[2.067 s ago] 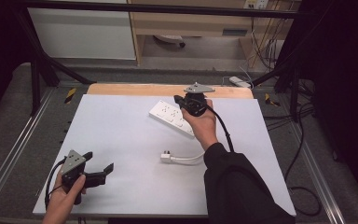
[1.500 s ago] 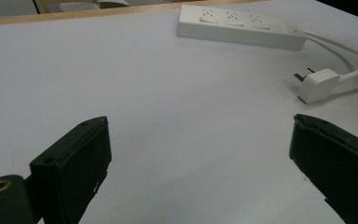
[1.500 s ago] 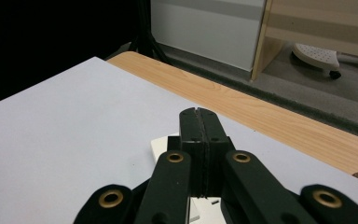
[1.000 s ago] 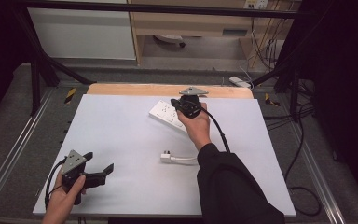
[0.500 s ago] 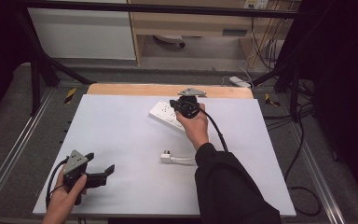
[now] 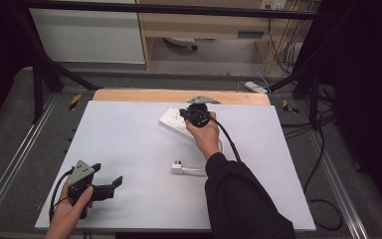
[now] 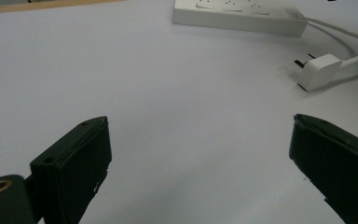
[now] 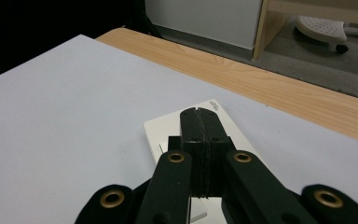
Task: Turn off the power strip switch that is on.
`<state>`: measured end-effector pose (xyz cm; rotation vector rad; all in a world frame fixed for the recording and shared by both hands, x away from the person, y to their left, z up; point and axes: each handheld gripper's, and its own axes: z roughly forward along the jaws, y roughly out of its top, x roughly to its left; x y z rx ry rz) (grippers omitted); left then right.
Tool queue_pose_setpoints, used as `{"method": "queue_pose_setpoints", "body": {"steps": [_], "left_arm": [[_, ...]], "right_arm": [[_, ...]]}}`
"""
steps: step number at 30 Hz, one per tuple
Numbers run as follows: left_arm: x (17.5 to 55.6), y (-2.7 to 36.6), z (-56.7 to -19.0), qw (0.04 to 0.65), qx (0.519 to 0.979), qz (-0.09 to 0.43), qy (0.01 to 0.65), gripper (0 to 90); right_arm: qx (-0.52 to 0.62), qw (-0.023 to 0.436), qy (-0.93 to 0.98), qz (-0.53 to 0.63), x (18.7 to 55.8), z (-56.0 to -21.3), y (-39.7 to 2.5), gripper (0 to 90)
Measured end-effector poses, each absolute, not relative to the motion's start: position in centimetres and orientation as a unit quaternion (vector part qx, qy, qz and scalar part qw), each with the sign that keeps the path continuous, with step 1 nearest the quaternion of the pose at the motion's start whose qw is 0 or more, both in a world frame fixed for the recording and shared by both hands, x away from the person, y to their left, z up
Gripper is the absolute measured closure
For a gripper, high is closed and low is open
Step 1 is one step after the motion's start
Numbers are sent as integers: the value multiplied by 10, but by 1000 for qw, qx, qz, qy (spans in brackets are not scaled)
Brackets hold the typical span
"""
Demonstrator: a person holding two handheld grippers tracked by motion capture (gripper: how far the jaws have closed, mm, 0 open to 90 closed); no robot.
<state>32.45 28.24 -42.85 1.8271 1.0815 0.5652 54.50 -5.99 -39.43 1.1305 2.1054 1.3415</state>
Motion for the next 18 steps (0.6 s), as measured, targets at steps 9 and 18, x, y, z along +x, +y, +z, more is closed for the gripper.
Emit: {"method": "queue_pose_setpoints", "body": {"steps": [9, 18], "left_arm": [[325, 283, -429, 452, 741, 231, 439, 57], [325, 282, -429, 454, 742, 228, 438, 57]], "right_arm": [[409, 196, 755, 474, 549, -403, -55, 900], [412, 193, 755, 473, 550, -406, -50, 900]]}}
